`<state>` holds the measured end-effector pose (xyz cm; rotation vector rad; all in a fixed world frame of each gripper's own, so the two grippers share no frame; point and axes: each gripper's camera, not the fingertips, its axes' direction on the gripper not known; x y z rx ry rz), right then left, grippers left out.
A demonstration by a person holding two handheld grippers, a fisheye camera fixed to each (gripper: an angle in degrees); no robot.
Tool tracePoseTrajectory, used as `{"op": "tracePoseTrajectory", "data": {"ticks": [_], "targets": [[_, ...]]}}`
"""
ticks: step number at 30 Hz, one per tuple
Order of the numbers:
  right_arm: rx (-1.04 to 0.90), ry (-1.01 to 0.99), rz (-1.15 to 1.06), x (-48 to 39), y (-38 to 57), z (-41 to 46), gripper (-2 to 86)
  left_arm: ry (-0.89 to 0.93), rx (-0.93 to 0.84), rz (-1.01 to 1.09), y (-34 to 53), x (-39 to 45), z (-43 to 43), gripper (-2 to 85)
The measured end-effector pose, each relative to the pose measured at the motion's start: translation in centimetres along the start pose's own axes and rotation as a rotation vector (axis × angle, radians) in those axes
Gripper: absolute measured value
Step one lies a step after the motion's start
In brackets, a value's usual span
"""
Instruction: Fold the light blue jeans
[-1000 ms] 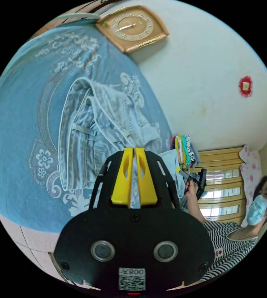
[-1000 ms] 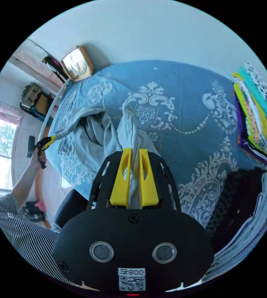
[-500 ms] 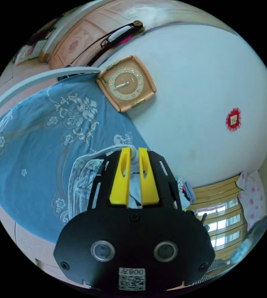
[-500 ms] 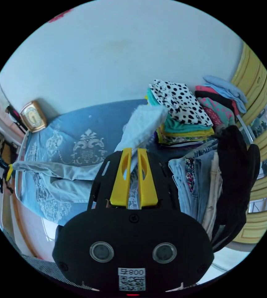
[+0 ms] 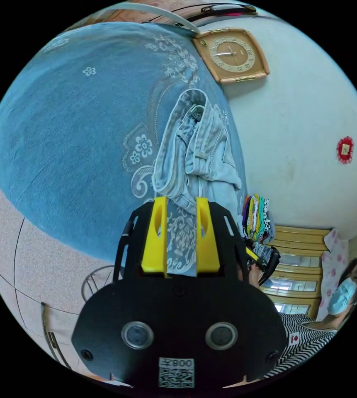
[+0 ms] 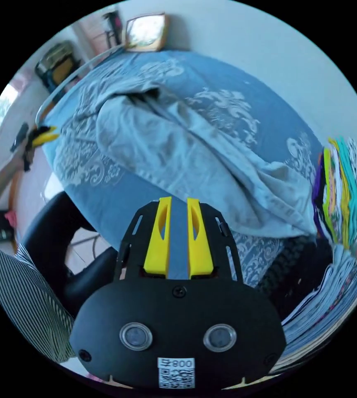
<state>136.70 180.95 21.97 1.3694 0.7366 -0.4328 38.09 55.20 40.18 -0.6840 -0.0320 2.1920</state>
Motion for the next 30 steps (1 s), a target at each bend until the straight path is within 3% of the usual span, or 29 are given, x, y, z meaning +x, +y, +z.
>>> {"op": "tracePoseTrajectory", "data": {"ticks": [7, 11, 19, 26, 30], "targets": [[-0.047, 0.193, -0.282, -10.9, -3.6, 2.3, 9.6, -0.032, -0.012, -0.06, 0.0, -3.2, -0.5, 7.5], [-0.108, 0.239, -0.307, -13.0, -4.8, 3.4, 8.8, 0.046, 0.001, -0.103, 1.0, -5.4, -1.9, 6.9], [0.024, 0.318, -0.379, -16.7, -4.1, -1.6, 9.2, 0.165, 0.033, -0.088, 3.5, -7.9, -5.7, 5.4], [-0.067, 0.282, -0.356, -16.9, -6.2, -1.2, 3.3, 0.264, 0.07, -0.063, 5.2, -8.4, -9.6, 4.2], [-0.043, 0.19, -0.3, -15.3, -6.6, -5.3, 1.7, 0.31, 0.161, -0.016, 5.6, -7.9, -14.2, 2.4]]}}
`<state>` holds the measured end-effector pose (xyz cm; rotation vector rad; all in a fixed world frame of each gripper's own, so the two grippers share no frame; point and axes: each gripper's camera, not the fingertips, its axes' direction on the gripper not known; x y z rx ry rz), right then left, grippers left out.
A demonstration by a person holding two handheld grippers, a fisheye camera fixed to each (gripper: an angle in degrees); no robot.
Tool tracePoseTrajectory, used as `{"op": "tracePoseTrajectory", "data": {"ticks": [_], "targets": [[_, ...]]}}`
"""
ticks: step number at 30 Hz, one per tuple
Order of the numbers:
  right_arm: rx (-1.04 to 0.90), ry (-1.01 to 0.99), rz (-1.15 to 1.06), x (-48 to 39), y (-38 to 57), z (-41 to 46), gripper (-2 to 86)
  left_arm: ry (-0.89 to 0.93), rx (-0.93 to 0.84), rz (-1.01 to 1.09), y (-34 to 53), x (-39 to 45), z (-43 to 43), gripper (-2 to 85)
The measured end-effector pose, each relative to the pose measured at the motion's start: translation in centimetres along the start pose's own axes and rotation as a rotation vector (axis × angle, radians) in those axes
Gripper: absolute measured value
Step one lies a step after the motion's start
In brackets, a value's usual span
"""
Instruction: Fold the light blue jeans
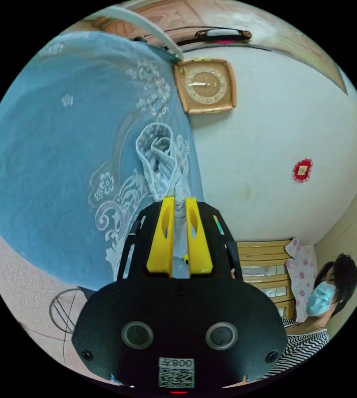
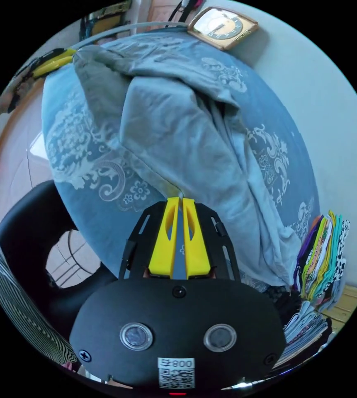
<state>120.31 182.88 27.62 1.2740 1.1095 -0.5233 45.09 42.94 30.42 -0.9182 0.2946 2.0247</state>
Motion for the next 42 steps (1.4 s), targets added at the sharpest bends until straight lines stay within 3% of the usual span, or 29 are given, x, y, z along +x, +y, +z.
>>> {"op": "tracePoseTrajectory", "data": {"ticks": [6, 9, 13, 19, 23, 27, 34, 39, 42], "targets": [[0.21, -0.106, -0.001, 2.4, 2.7, -12.0, 1.2, 0.112, 0.26, 0.107, 0.1, 3.1, -10.7, 0.5], [0.234, -0.184, -0.094, 0.3, 3.9, -14.8, 1.1, 0.055, 0.331, 0.175, 0.9, 4.2, -16.4, 0.9], [0.109, -0.059, -0.207, -5.2, 4.8, -10.3, 1.2, -0.099, 0.205, 0.139, 3.2, 2.8, -17.4, 4.0], [0.004, -0.185, -0.125, -2.8, 5.1, -4.9, 1.3, -0.034, -0.007, -0.137, 6.0, -4.5, -9.9, 11.6], [-0.009, -0.223, -0.105, -0.9, 4.9, -4.1, 1.3, -0.066, -0.019, -0.189, 5.7, -5.6, -6.8, 11.0], [-0.018, -0.268, -0.076, 0.9, 5.1, -2.4, 1.3, -0.13, -0.025, -0.214, 5.0, -5.1, -5.2, 5.2], [0.022, -0.338, -0.065, 2.5, 5.4, -2.3, 1.2, -0.064, 0.036, -0.01, 6.0, 1.2, -8.7, 3.4], [0.111, -0.41, -0.127, 1.4, 5.7, -4.4, 1.2, -0.129, 0.101, 0.094, 8.5, 4.7, -13.4, 3.6], [0.067, -0.412, -0.182, -1.9, 4.6, -1.0, 1.1, -0.226, 0.09, 0.062, 10.2, 3.3, -14.4, 4.5]]}}
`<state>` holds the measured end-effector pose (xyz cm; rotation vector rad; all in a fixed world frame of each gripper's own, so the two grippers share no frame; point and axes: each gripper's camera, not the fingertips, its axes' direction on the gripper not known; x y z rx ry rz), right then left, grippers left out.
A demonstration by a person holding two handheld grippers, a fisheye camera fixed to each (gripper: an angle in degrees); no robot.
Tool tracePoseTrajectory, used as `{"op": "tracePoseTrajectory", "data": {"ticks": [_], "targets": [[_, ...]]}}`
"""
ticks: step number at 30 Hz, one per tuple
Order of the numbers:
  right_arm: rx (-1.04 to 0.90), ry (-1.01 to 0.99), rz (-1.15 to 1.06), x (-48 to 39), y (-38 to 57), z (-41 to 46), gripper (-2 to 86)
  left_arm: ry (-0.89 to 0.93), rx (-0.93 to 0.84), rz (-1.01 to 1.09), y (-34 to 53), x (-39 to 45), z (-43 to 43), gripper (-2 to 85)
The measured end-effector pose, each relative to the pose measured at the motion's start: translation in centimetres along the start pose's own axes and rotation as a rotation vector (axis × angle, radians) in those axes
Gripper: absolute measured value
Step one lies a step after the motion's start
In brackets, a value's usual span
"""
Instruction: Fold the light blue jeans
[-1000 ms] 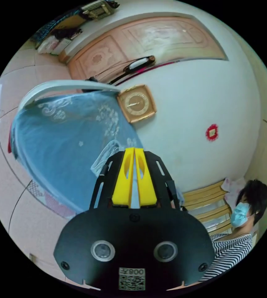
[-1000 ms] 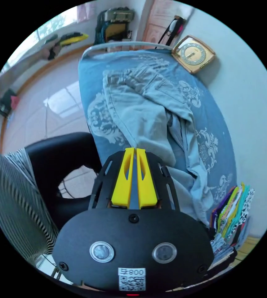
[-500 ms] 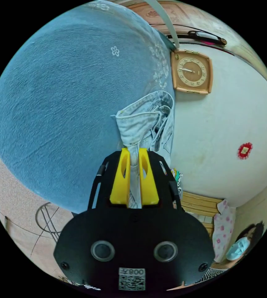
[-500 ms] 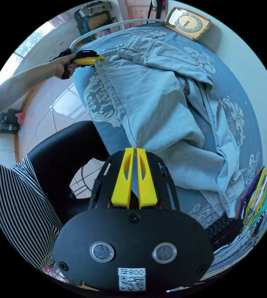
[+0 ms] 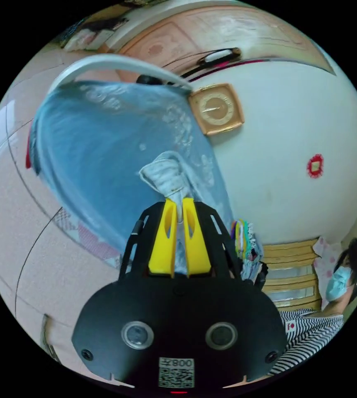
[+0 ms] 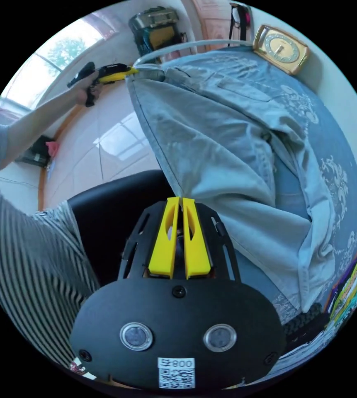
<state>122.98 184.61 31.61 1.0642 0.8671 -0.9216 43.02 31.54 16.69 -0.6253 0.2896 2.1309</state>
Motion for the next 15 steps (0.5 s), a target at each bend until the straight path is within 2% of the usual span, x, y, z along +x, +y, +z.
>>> {"op": "tracePoseTrajectory", "data": {"ticks": [1, 3, 5, 8, 12, 15], "targets": [[-0.048, 0.013, 0.012, 0.2, -0.4, 2.8, 1.1, -0.072, -0.061, -0.078, 0.8, -1.4, 0.8, 5.1], [-0.093, -0.037, 0.07, 1.6, -0.5, 5.4, 0.8, -0.114, -0.071, -0.183, 2.3, -2.7, 1.4, 5.9], [-0.045, -0.084, 0.14, 3.3, 0.7, 4.8, 0.6, -0.072, 0.012, -0.191, 3.8, -2.2, 1.5, 6.6], [0.034, -0.074, 0.269, 7.0, 4.4, 2.7, 0.9, -0.124, 0.014, -0.126, 4.7, 0.8, 2.6, 8.5], [0.116, -0.031, 0.566, 15.0, 11.1, 1.0, 2.2, -0.154, -0.054, 0.003, 4.5, 6.4, 6.0, 10.8], [0.2, -0.024, 0.773, 20.1, 15.9, 0.0, 3.6, -0.345, -0.037, 0.139, 5.4, 11.1, 7.0, 10.9]]}}
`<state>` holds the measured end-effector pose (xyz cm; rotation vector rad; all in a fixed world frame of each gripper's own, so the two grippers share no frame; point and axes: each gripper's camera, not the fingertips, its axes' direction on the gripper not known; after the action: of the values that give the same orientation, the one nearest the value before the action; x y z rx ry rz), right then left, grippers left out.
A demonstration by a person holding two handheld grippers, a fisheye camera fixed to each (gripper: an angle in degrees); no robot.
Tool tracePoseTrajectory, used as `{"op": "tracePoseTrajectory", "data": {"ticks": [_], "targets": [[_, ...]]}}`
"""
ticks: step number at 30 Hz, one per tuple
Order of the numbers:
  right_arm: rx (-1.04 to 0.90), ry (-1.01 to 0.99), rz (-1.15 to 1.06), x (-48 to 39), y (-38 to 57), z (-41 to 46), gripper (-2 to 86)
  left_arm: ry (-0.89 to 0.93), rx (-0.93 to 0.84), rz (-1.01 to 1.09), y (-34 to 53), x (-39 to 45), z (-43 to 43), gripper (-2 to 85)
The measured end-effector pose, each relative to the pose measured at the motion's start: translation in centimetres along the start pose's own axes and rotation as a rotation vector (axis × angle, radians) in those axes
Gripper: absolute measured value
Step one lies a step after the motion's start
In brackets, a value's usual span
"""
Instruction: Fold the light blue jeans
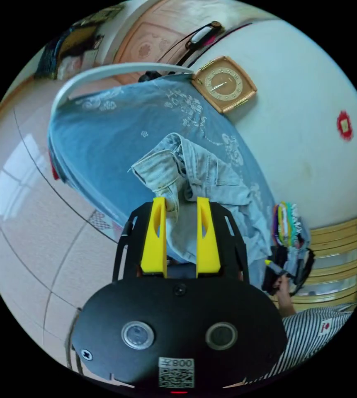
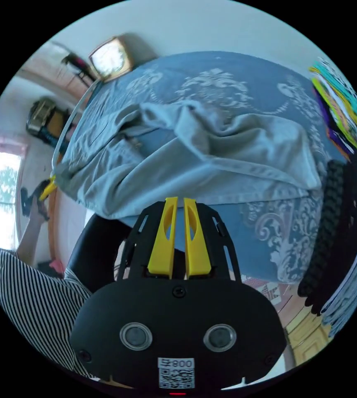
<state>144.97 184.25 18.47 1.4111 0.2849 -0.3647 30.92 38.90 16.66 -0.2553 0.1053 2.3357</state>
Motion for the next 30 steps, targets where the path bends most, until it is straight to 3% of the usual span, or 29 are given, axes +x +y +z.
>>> {"op": "tracePoseTrajectory", "data": {"ticks": [3, 8, 12, 21, 30], "targets": [[0.061, 0.105, 0.061, 3.2, -0.4, -1.0, 5.7, -0.106, 0.037, 0.038, 0.8, 2.8, -0.4, 10.4], [0.031, 0.31, -0.05, 3.1, -2.4, 0.7, 7.5, -0.169, 0.066, 0.112, 1.1, 6.8, -0.1, 10.3], [-0.019, 0.453, -0.212, 1.2, -4.4, 4.2, 8.6, -0.123, -0.064, 0.252, -0.8, 11.6, 4.3, 11.5], [-0.107, 0.499, -0.392, -1.9, -7.5, 12.5, 8.4, -0.182, -0.25, 0.256, -6.1, 17.0, 14.8, 9.5], [-0.161, 0.508, -0.373, -3.1, -9.5, 19.9, 2.9, -0.2, -0.246, 0.25, -8.5, 20.2, 17.0, 5.4]]}}
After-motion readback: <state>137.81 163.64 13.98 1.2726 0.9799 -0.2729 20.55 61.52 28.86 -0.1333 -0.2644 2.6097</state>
